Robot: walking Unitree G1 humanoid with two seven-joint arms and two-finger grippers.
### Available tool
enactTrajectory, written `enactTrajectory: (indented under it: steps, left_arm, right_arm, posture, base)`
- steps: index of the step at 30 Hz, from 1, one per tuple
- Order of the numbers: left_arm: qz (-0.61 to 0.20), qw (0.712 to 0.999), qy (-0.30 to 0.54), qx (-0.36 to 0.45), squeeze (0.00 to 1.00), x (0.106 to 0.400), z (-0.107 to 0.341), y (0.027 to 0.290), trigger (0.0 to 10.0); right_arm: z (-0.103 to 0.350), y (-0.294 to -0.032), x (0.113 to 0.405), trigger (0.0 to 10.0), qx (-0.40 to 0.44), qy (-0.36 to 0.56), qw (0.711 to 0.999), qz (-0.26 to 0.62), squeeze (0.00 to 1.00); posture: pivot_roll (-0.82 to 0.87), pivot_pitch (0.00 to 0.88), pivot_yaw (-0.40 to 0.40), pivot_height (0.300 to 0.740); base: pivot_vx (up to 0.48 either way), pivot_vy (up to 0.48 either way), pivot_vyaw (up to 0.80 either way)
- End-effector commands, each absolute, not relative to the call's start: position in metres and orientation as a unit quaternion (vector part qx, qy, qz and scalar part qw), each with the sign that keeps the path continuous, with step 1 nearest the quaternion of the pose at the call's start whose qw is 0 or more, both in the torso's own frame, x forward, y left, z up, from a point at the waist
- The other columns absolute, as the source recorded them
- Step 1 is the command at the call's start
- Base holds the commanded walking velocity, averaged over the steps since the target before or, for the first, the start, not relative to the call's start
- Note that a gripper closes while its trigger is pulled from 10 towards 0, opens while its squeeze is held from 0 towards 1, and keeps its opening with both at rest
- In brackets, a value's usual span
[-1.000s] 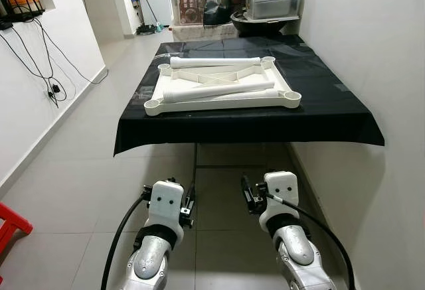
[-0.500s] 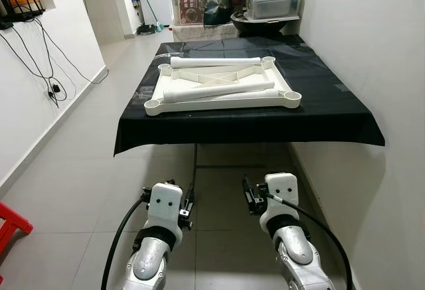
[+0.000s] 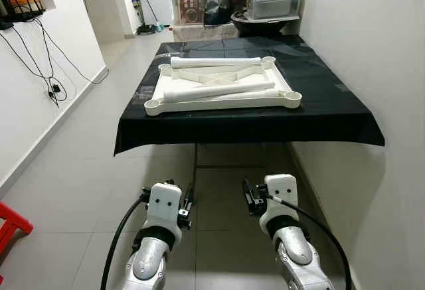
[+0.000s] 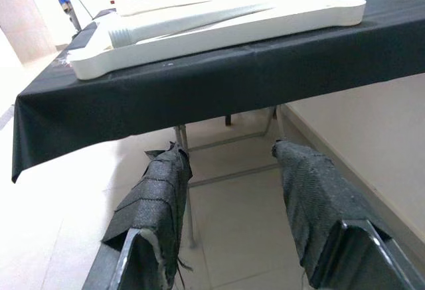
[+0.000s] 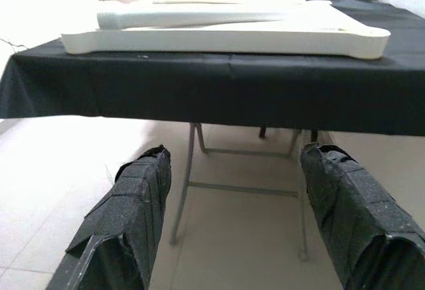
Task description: Building children table
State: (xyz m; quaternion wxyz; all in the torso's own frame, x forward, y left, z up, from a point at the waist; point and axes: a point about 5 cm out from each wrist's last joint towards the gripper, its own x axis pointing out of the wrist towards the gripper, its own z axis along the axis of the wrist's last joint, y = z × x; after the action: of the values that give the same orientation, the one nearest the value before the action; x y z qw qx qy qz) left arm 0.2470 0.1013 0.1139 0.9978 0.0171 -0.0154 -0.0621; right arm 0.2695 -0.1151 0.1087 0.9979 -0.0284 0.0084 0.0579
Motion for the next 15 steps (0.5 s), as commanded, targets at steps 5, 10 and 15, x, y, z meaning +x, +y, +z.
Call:
enactTrajectory:
  steps: [5,10,15]
  left_arm:
    - [-0.063,0.998,-0.017,0.011,0.00,0.2486,0.1138,0.1004,10.0]
    - [-0.065,0.998,-0.019,0.012,0.00,0.2487,0.1141,0.1001,10.0]
    - [-0.064,0.998,-0.019,0.012,0.00,0.2488,0.1142,0.1006,10.0]
  right_arm:
    - [0.1104,-0.1090,0.2707,10.0,-0.026,0.002,0.997,0.071,0.00]
    - [0.1106,-0.1087,0.2711,10.0,-0.027,0.001,0.997,0.072,0.00]
    - [0.1107,-0.1083,0.2713,10.0,-0.027,0.000,0.997,0.071,0.00]
  posture:
    - [-0.01,0.000,0.034,0.740]
    - [-0.01,0.000,0.033,0.740]
    - [-0.01,0.000,0.033,0.740]
  base:
    - [0.306,0.000,0.00]
    - [0.345,0.000,0.00]
    - [0.345,0.000,0.00]
